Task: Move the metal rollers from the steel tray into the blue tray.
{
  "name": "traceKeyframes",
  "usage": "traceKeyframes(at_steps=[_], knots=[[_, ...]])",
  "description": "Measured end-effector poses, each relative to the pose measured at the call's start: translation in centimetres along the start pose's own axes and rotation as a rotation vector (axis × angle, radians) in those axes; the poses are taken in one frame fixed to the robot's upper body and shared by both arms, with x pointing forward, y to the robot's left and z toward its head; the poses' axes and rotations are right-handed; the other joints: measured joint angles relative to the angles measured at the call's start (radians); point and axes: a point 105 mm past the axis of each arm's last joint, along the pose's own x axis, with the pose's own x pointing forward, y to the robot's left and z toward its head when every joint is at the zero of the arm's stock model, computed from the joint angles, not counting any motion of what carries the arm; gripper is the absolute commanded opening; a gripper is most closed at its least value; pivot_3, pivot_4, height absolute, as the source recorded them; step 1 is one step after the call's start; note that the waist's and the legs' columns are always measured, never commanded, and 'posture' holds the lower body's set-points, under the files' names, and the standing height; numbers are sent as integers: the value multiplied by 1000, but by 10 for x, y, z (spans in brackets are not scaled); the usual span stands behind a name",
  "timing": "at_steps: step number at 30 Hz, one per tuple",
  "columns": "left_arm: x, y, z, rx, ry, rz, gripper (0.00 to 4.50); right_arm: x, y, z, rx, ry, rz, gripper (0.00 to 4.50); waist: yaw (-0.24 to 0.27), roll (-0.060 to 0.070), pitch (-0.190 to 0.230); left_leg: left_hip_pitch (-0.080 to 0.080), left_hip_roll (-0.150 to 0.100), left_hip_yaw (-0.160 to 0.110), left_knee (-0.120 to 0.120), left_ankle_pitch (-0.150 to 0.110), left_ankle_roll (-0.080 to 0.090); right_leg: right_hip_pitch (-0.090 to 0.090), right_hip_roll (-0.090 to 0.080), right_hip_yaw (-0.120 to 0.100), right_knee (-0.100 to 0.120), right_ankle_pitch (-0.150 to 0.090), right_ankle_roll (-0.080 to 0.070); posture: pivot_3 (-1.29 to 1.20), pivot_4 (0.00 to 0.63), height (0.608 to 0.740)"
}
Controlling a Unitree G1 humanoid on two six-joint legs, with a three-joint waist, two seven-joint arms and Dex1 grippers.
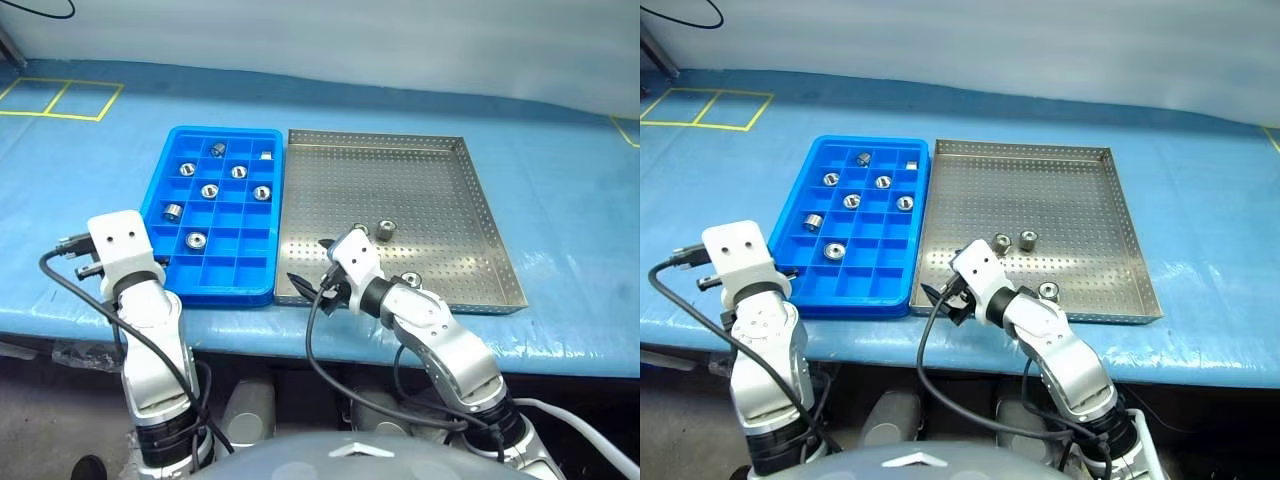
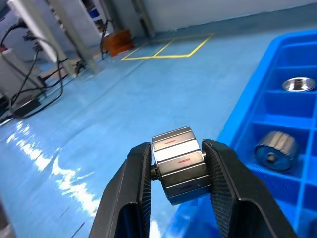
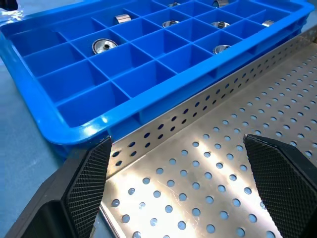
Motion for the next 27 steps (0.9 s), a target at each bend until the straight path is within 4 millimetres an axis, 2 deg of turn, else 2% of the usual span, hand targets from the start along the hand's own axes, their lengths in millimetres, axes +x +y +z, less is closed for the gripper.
traceKeyframes(at_steps=[8, 12, 20, 22, 25, 27], knots=[[-6, -21, -17, -80, 118, -139, 1293, 2, 3, 2, -4, -4, 22, 4500, 4, -1, 1, 0, 0, 0, -1, 0, 0, -1, 0, 0, -1, 0, -1, 246, 150, 740], [-10, -24, -24, -80, 165, -149, 1293, 2, 3, 1, -5, -2, 20, 4500, 2, -1, 1, 0, 0, 0, -3, 0, 0, -1, 0, 0, -1, -1, -1, 235, 150, 740], [-13, -18, -26, -84, 187, -102, 3986, 1, 2, -1, -2, 11, 14, 4500, 1, -2, 1, 0, 0, 0, -3, 0, 0, -1, 0, 0, -1, -1, -1, 229, 150, 740], [-13, -22, -23, -93, 179, -121, 4459, 1, 2, -1, -2, 11, 12, 4500, 1, -2, 2, 0, 0, 0, -3, 0, 0, -1, 0, 0, -1, -1, -2, 223, 150, 740], [-19, -45, -7, -134, 107, -259, 4459, 1, 0, 0, 3, 4, 2, 4500, 4, -3, 2, -1, 0, 0, -3, 0, 0, -1, 0, 0, -2, -1, -2, 212, 150, 740], [-25, -69, 18, -169, 2, -398, 4459, 1, -4, 2, 5, -1, -24, 4500, 4, -3, 2, -1, 0, 0, -2, 0, 0, -2, 0, 0, -3, -1, -2, 204, 150, 740]])
